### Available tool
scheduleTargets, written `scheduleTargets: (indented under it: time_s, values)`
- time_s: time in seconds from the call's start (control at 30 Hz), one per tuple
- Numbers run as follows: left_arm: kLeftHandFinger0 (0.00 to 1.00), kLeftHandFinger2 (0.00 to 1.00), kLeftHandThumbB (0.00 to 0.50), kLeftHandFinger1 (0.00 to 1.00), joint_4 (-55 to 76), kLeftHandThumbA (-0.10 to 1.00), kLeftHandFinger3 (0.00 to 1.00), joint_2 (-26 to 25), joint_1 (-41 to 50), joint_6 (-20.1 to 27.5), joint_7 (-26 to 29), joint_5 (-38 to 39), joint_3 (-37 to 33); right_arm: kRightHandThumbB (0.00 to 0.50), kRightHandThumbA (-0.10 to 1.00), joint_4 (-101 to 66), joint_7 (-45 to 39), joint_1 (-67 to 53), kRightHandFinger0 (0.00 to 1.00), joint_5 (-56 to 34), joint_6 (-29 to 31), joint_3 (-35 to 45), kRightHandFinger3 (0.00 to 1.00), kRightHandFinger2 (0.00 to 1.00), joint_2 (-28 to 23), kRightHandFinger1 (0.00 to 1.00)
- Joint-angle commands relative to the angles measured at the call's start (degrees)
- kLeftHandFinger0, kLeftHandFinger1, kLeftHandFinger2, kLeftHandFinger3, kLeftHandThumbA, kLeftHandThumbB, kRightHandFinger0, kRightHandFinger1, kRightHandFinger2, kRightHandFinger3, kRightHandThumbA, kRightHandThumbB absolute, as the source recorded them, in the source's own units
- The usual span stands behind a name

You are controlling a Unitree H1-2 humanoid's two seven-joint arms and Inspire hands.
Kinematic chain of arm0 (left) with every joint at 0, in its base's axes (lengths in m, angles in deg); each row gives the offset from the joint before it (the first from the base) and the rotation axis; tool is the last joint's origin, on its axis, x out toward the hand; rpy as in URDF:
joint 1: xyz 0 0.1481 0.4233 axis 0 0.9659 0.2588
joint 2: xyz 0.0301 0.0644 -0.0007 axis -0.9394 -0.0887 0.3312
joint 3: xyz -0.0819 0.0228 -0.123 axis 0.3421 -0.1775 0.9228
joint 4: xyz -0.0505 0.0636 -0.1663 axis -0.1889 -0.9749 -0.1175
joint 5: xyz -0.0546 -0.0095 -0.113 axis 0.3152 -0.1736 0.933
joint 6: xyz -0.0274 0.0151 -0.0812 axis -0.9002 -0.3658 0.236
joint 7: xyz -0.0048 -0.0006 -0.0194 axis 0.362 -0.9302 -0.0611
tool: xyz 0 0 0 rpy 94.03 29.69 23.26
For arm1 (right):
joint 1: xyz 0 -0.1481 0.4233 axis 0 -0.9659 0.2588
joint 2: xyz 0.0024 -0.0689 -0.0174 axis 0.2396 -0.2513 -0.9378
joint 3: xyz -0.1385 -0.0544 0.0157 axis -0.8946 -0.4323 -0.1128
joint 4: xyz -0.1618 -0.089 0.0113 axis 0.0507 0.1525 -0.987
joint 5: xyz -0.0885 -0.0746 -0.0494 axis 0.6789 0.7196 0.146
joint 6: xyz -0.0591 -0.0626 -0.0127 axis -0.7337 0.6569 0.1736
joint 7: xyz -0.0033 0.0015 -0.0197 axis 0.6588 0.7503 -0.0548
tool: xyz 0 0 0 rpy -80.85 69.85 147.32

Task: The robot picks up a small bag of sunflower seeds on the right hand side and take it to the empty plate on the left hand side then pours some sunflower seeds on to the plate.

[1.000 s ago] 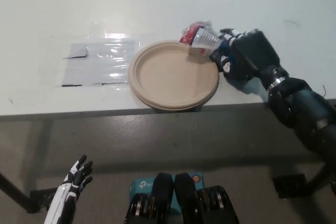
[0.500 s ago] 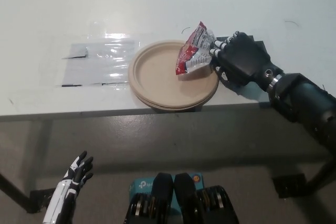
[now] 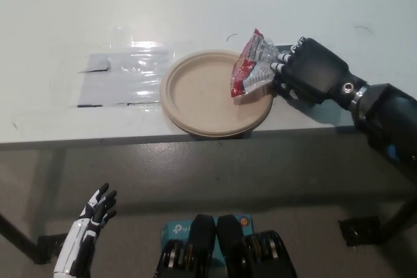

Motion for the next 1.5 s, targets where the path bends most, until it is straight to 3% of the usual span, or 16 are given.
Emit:
scheduleTargets:
  time_s: [0.0, 0.07, 0.27, 0.3, 0.53, 0.6, 0.7, 0.77, 0.9, 0.97, 1.07, 1.13, 1.23, 1.27, 1.37, 1.47]
  values:
    - [1.0, 1.0, 0.072, 1.0, 1.9, 0.92, 1.0, -1.0, -0.4, 0.0, -1.6, 0.4, -0.4, 0.331, -0.1, -4.0, 0.7, 6.7, 0.0, 5.7, -0.4, -1.7, 0.28, 0.12, -3.3, 0.0]
    - [1.0, 1.0, 0.079, 1.0, 1.8, 0.91, 1.0, -1.0, -0.4, 0.3, -1.6, 0.5, -0.4, 0.334, -0.1, -5.4, 0.1, 7.2, 0.0, 6.7, -0.6, -2.3, 0.31, 0.06, -3.9, 0.0]
    - [1.0, 0.97, 0.086, 1.0, 1.8, 0.92, 1.0, -0.9, -0.2, 0.0, -1.9, 0.2, -0.8, 0.292, -0.1, -10.5, -2.8, 7.8, 0.0, 9.1, 0.1, -2.7, 0.2, 0.03, -5.9, 0.0]
    - [1.0, 0.96, 0.088, 1.0, 1.8, 0.91, 1.0, -0.9, -0.1, 0.0, -2.0, 0.2, -0.8, 0.301, -0.1, -11.3, -3.4, 7.7, 0.0, 9.4, 0.2, -2.7, 0.26, 0.03, -6.1, 0.0]
    - [1.0, 0.93, 0.093, 0.98, 2.1, 0.93, 1.0, -1.3, -0.1, 0.2, -2.6, 0.2, -0.9, 0.278, -0.1, -14.9, -8.7, 8.0, 0.0, 10.7, 1.7, -2.6, 0.3, 0.07, -7.1, 0.0]
    - [1.0, 0.93, 0.095, 0.98, 2.5, 0.93, 1.0, -1.3, -0.3, -0.5, -2.7, 0.3, -0.9, 0.311, -0.1, -14.0, -6.3, 8.9, 0.0, 12.5, 2.1, -3.5, 0.31, 0.04, -7.1, 0.0]
    - [1.0, 0.92, 0.092, 0.97, 2.7, 0.91, 1.0, -1.3, -0.6, -0.7, -2.7, 0.3, -0.8, 0.301, -0.1, -10.7, -1.7, 10.1, 0.0, 14.6, 2.9, -5.2, 0.22, 0.0, -6.7, 0.0]
    - [1.0, 0.9, 0.097, 0.96, 2.6, 0.91, 1.0, -1.4, -0.6, -0.5, -2.9, 0.3, -0.7, 0.311, -0.1, -10.7, -1.7, 10.5, 0.0, 16.0, 3.0, -6.4, 0.26, 0.02, -6.9, 0.0]
    - [1.0, 0.88, 0.107, 0.95, 3.1, 0.95, 1.0, -1.4, -0.6, -1.1, -2.9, -0.5, -1.0, 0.281, -0.09, -12.4, -4.2, 10.4, 0.0, 17.6, 2.6, -7.5, 0.19, 0.03, -8.1, 0.0]
    - [1.0, 0.89, 0.124, 0.95, 3.0, 0.96, 1.0, -1.6, -0.9, -0.9, -3.2, -0.3, -1.1, 0.293, -0.1, -10.6, -2.5, 11.4, 0.0, 18.1, 3.6, -8.4, 0.06, 0.0, -7.8, 0.0]
    - [0.98, 0.88, 0.135, 0.94, 3.4, 0.96, 1.0, -1.8, -0.9, -1.5, -3.3, -0.3, -1.1, 0.296, -0.1, -11.7, -6.3, 12.6, 0.0, 18.5, 5.4, -9.0, 0.09, 0.03, -8.3, 0.0]
    - [0.97, 0.88, 0.103, 0.93, 3.9, 0.95, 1.0, -1.8, -0.9, -2.1, -3.2, -0.8, -1.4, 0.36, -0.09, -10.1, -2.1, 14.2, 0.0, 19.9, 6.0, -10.2, 0.0, 0.0, -8.1, 0.0]
    - [0.97, 0.88, 0.117, 0.93, 4.1, 0.97, 1.0, -1.8, -1.1, -2.1, -3.0, -1.2, -1.6, 0.354, -0.06, -9.5, -1.3, 15.6, 0.0, 20.5, 7.2, -11.1, 0.0, 0.0, -8.2, 0.0]
    - [0.97, 0.88, 0.126, 0.93, 4.0, 0.98, 1.0, -1.9, -1.1, -1.9, -3.0, -1.3, -1.6, 0.305, -0.09, -9.0, -1.5, 16.1, 0.0, 19.9, 8.4, -11.0, 0.0, 0.0, -8.0, 0.0]
    - [0.96, 0.87, 0.129, 0.91, 3.7, 0.99, 1.0, -1.9, -1.2, -1.3, -3.1, -1.2, -1.7, 0.28, -0.1, -11.0, -4.9, 17.1, 0.0, 21.2, 8.2, -11.6, 0.02, 0.04, -8.3, 0.0]
    - [0.95, 0.86, 0.139, 0.9, 3.9, 0.99, 1.0, -2.0, -1.4, -1.7, -3.1, -1.2, -1.8, 0.335, -0.03, -9.9, -3.2, 17.8, 0.0, 20.6, 8.8, -11.2, 0.0, 0.17, -7.9, 0.0]
